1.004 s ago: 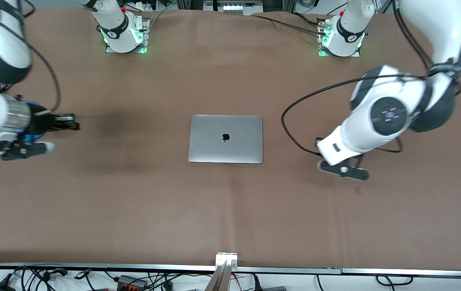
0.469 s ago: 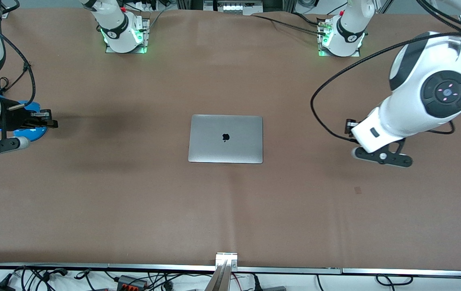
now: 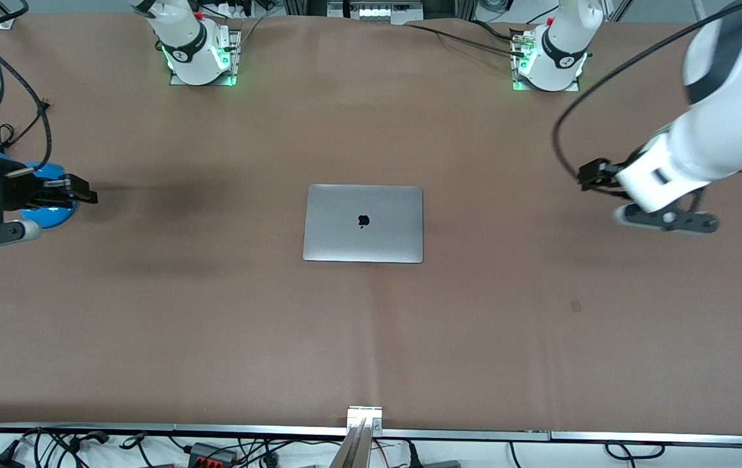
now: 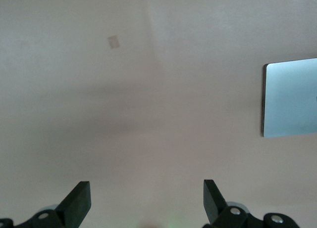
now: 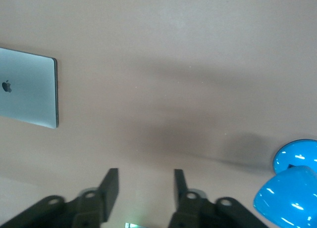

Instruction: Close laptop with both arms from behind

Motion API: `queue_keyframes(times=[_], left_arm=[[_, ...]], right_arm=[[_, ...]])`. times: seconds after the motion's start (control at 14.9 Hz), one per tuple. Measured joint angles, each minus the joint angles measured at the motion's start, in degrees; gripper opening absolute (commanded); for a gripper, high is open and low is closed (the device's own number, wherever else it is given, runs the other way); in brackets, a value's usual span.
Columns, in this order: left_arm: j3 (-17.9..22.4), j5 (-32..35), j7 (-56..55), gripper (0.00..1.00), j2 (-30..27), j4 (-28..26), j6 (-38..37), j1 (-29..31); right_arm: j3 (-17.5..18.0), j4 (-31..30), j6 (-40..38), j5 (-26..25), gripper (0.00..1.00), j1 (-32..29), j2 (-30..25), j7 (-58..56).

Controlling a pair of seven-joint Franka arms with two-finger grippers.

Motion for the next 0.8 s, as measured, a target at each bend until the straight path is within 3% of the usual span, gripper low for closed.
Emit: queue_keyframes(times=[0.2,0.4,0.8], left_arm=[[3.33,-0.6,2.92,1.0,-4.63,-3.48,4.57,0.82],[4.0,-0.6,3.57,1.0,-8.68,-6.97,7.15,2.05],[3.71,-0.6,3.59,1.0,-9.81,-8.29,7.31,2.3]], right_arm=[[-0.08,1.01,1.22,-0.06,1.0,-0.88,-0.48,-0.01],[-0.06,-1.16,5.32,-2.21,1.0,-0.87,-3.71,-0.01],[-0.11,-17.9,13.13,-2.84,1.0,-1.08,-16.64,0.07]])
